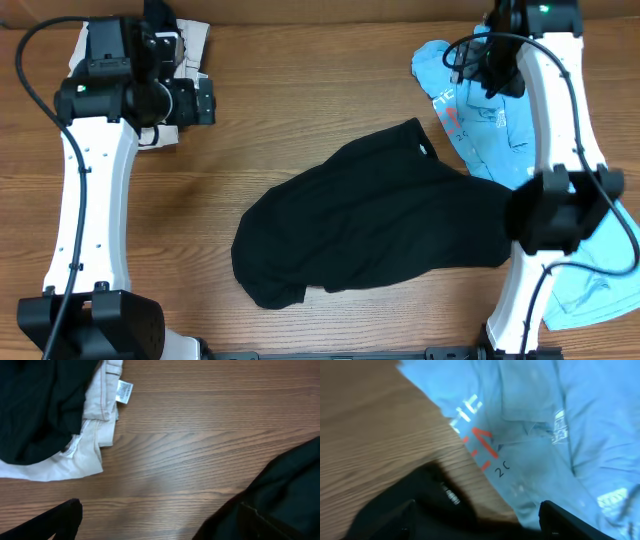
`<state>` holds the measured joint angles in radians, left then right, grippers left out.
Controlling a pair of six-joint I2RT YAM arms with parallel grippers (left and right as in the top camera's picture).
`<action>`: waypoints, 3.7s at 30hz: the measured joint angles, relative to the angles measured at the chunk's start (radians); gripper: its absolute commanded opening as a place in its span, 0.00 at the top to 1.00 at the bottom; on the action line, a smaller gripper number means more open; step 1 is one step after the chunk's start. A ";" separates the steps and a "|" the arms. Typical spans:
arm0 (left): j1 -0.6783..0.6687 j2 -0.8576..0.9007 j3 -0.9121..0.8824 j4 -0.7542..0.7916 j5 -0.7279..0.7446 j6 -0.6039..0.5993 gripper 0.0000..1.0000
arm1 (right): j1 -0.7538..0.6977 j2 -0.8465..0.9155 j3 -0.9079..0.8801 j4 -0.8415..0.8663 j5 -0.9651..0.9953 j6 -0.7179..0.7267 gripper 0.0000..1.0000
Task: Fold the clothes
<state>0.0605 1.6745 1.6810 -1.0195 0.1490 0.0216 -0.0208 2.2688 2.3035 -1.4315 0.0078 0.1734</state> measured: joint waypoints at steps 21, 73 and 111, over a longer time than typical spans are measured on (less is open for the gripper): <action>-0.002 0.000 0.000 -0.005 0.000 0.000 0.00 | -0.089 0.265 -0.057 0.113 -0.055 -0.042 0.20; -0.002 -0.024 0.395 -0.417 -0.001 -0.052 0.00 | -0.641 -0.318 0.071 -0.058 -0.504 0.032 0.16; -0.521 -0.534 -0.839 -0.167 0.055 -0.616 0.09 | -0.332 -1.097 -0.713 -0.109 -0.472 -0.042 0.20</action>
<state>-0.4610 1.1408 0.8421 -1.1866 0.2039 -0.5941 -0.3527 1.1717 1.5909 -1.5402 -0.4644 0.1314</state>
